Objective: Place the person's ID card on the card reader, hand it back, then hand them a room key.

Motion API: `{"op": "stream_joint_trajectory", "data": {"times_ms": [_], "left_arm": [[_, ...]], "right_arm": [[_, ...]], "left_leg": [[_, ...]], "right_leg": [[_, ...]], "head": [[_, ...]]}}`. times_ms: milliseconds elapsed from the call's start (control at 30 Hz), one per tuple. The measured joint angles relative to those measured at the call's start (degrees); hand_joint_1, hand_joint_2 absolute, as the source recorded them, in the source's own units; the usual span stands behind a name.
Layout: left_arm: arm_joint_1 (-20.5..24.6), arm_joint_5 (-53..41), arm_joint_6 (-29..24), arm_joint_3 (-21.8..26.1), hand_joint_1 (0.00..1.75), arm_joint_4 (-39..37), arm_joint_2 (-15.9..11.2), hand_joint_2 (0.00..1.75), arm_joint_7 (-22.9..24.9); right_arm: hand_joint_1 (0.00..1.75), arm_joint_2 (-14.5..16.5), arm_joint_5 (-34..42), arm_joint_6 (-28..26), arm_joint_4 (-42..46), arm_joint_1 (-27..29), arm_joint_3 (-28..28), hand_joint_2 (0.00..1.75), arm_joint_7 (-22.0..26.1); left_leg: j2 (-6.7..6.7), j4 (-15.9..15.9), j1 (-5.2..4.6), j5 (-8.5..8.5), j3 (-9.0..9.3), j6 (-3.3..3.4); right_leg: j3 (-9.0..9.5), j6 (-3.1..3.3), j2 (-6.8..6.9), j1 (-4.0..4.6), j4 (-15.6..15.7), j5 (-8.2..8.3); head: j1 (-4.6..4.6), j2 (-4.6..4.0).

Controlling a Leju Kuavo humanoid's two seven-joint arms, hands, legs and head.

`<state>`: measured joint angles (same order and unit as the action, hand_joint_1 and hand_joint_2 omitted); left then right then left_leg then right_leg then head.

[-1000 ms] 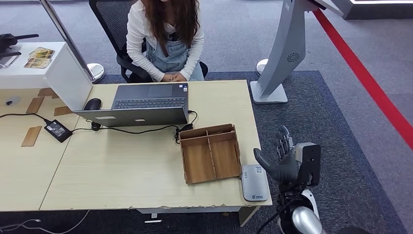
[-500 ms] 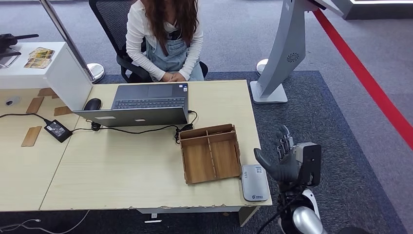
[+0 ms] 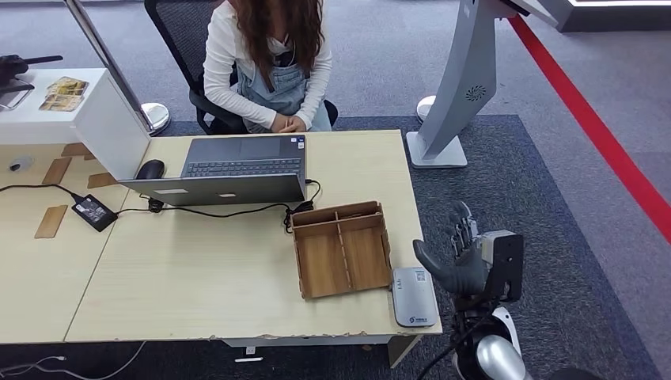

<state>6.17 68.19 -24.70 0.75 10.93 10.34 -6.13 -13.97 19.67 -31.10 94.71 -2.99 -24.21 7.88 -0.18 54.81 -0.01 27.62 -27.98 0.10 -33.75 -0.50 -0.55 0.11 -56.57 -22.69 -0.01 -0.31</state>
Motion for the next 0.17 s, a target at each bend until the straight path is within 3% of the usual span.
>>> {"op": "stream_joint_trajectory", "data": {"times_ms": [167], "left_arm": [[0.0, -0.1, -0.1, -0.1, 0.00, 0.0, 0.0, 0.00, 0.0]], "right_arm": [[0.00, 0.0, 0.0, 0.0, 0.0, 0.0, 0.1, 1.75, 0.0]], "left_leg": [[0.00, 0.0, 0.00, 0.00, 0.00, 0.00]], "right_leg": [[0.00, 0.00, 0.00, 0.00, 0.0, 0.00]], "head": [[0.01, -0.01]]}}
